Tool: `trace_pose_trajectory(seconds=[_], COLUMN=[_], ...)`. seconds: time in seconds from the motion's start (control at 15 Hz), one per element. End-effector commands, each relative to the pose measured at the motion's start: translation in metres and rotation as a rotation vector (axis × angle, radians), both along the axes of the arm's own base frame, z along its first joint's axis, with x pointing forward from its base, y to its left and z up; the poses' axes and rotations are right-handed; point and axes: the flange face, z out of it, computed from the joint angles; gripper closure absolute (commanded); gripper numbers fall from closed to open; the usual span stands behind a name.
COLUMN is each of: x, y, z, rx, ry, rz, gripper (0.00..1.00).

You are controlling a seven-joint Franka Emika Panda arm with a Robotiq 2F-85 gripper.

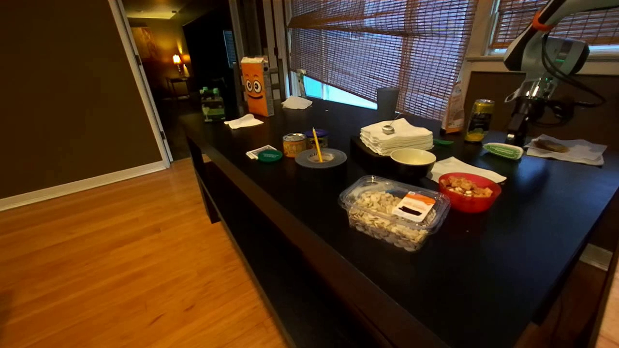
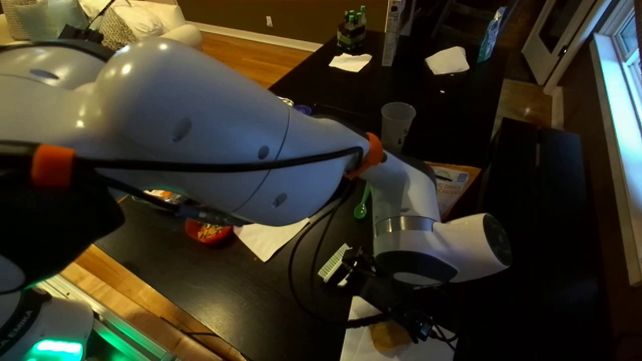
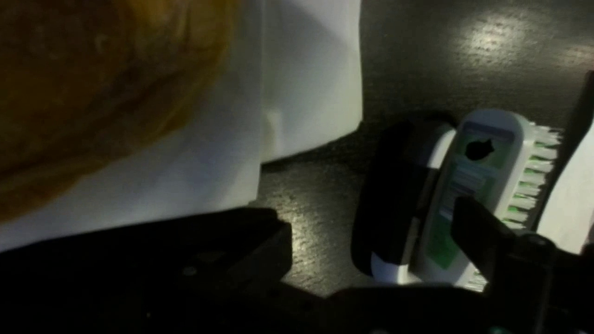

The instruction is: Correctly position the brush that is on the table

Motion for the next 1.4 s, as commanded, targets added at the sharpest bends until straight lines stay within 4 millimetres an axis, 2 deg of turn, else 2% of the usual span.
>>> trace_pose_trajectory(seconds=[0.0,0.2,0.27,0.33,1.0,1.07,1.13,1.33], x=[0.005,0.007,0.007,0.008,0.021,0.021,0.022,0.024], y=[0.007,0.009,0.01,0.011,0.026,0.029,0.03,0.038], z=[-0.011,-0.011,-0.011,-0.011,-0.001,0.0,0.001,0.011], rx=[-0.029,-0.036,-0.04,-0.042,-0.054,-0.051,-0.053,-0.06], ry=[0.035,0.043,0.049,0.051,0.067,0.069,0.07,0.069], rz=[0.027,0.04,0.044,0.046,0.098,0.102,0.105,0.102], gripper=[0.0,0.0,0.25,0.26,0.96,0.98,0.94,0.94])
